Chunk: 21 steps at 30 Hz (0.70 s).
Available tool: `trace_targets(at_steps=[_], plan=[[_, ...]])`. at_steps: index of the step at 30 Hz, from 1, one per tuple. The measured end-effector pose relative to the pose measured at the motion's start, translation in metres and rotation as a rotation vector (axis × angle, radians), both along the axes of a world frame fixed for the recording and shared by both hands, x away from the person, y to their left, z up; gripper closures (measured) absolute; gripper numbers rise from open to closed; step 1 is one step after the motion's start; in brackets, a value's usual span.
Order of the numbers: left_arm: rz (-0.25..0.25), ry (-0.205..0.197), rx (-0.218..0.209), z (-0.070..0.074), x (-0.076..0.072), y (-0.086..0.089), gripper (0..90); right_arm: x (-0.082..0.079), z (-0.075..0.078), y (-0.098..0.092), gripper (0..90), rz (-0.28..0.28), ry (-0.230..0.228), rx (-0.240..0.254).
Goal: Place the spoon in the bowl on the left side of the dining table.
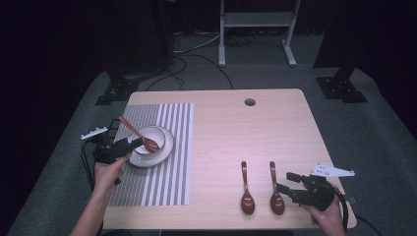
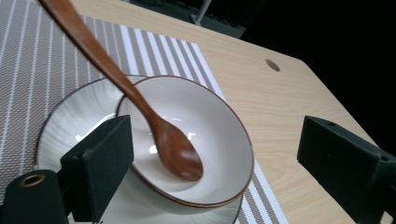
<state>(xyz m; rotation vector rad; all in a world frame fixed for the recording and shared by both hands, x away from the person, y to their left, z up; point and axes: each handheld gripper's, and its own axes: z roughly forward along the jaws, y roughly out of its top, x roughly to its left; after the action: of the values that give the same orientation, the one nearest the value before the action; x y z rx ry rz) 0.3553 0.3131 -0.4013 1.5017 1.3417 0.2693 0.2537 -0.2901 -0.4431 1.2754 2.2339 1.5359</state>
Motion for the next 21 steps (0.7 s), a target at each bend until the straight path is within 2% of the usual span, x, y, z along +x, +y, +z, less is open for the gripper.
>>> trace_targets(at_steps=[8, 21], plan=[[-0.049, -0.008, 0.021, 0.0, -0.004, -0.014, 8.3, -0.001, 0.0, -0.002, 28.5, -0.008, -0.003, -0.003], [-0.126, -0.015, 0.03, -0.005, -0.011, -0.041, 8.3, -0.001, 0.0, -0.002, 28.6, -0.005, -0.002, -0.007]])
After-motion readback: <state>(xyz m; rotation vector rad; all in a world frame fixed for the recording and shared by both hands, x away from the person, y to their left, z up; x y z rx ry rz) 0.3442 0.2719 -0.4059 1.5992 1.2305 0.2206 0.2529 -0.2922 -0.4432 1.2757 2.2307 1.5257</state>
